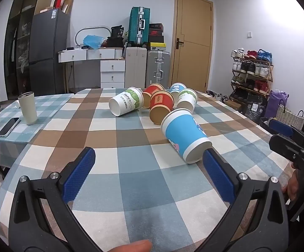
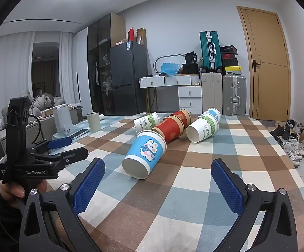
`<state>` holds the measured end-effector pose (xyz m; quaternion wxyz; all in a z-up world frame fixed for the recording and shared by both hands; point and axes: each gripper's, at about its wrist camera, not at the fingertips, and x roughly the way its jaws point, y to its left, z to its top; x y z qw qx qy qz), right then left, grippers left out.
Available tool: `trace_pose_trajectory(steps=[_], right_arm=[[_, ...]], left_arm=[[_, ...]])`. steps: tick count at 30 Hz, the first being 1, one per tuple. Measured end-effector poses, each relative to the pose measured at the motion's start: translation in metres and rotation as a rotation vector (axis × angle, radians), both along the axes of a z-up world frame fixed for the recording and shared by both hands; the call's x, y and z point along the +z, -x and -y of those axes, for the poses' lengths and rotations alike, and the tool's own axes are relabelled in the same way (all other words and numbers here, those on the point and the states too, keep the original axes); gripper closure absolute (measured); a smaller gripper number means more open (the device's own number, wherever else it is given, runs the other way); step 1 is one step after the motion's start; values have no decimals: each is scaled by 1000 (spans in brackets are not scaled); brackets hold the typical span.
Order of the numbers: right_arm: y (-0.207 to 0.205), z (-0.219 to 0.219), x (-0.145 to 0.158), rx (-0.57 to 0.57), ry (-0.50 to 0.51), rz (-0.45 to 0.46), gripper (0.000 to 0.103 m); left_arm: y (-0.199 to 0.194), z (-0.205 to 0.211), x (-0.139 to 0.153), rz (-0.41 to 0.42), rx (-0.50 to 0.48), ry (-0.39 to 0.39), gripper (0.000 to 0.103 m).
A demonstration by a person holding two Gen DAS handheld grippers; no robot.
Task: Flip cup upright
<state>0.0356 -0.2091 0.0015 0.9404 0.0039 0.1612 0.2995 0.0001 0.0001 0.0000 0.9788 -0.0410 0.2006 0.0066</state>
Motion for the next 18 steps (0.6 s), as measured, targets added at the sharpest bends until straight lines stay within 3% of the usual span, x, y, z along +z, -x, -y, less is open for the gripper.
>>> trace_pose_trajectory(steps=[18], right_arm=[[0, 0, 0, 0, 1, 0, 0]], left_arm=[[0, 0, 0, 6, 1, -5, 1]])
